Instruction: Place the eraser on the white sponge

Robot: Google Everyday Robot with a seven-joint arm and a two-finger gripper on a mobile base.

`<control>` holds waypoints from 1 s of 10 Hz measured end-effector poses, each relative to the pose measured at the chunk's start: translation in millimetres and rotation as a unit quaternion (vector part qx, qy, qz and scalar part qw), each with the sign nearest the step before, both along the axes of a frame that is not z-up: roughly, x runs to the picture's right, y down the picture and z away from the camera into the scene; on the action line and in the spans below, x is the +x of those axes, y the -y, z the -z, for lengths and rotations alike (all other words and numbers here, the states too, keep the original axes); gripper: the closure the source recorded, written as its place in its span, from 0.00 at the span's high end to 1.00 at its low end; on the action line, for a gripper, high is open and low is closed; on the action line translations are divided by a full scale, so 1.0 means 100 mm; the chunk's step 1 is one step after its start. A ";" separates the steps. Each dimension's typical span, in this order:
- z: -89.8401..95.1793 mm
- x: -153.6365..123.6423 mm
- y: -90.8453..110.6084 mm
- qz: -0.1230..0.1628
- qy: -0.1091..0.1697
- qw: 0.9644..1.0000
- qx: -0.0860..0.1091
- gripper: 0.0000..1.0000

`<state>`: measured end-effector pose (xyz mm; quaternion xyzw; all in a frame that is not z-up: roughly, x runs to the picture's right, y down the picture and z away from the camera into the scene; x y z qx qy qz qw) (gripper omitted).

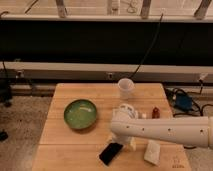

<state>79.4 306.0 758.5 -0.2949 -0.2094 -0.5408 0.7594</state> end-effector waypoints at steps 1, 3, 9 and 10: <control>0.00 -0.04 -0.02 0.000 0.006 1.000 -0.002 0.80; 0.00 -0.12 -0.09 0.001 0.018 1.000 -0.006 0.80; 0.05 -0.30 -0.17 -0.002 0.059 0.998 -0.015 0.54; 0.06 -0.33 -0.17 0.000 0.066 0.998 -0.015 0.44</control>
